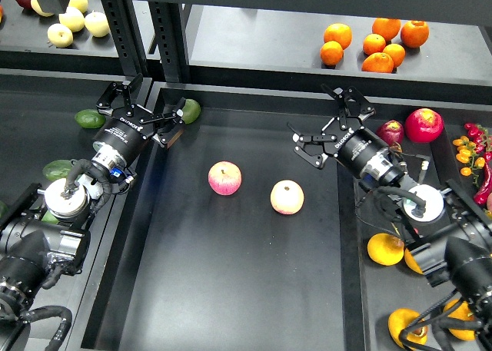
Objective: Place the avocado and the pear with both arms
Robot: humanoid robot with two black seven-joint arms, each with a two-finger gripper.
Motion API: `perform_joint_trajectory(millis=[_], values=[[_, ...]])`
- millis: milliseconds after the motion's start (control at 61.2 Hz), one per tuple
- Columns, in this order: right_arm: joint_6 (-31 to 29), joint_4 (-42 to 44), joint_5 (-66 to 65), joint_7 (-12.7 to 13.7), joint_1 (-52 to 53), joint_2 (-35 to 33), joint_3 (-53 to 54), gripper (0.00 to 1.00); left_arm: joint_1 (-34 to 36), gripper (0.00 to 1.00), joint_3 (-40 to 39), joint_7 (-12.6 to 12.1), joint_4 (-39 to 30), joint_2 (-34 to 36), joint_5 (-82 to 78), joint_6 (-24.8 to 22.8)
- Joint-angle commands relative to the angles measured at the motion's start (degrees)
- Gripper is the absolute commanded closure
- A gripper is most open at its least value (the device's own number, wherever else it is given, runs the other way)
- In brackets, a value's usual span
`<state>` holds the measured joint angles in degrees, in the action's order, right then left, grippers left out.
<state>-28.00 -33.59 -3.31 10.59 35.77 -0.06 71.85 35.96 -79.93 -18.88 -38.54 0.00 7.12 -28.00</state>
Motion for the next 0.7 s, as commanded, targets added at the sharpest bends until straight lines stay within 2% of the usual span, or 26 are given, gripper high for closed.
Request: perform_joint_trajectory(millis=[0, 131, 261, 686], values=[[0.00, 1.33, -0.90, -0.31, 0.27, 0.06, 1.45, 0.01, 0.16, 0.01, 0.21, 0.16, -0.39, 0.00, 0.00, 0.00], [0.00, 2.39, -2.92, -0.66, 0.80, 0.06, 4.26, 0.01, 0.16, 0.01, 0.21, 0.24, -1.62, 0.00, 0.00, 0.00], [0.00, 2.92, -3.28, -3.12, 1.32, 0.06, 4.88, 0.01, -0.02, 0.01, 0.83, 0.24, -2.33, 0.00, 0.00, 0.00], [0.00, 3.18, -3.28, -3.12, 2.55, 0.06, 4.96, 0.01, -0.02, 0.01, 1.79, 0.24, -2.33, 0.00, 0.00, 0.00]])
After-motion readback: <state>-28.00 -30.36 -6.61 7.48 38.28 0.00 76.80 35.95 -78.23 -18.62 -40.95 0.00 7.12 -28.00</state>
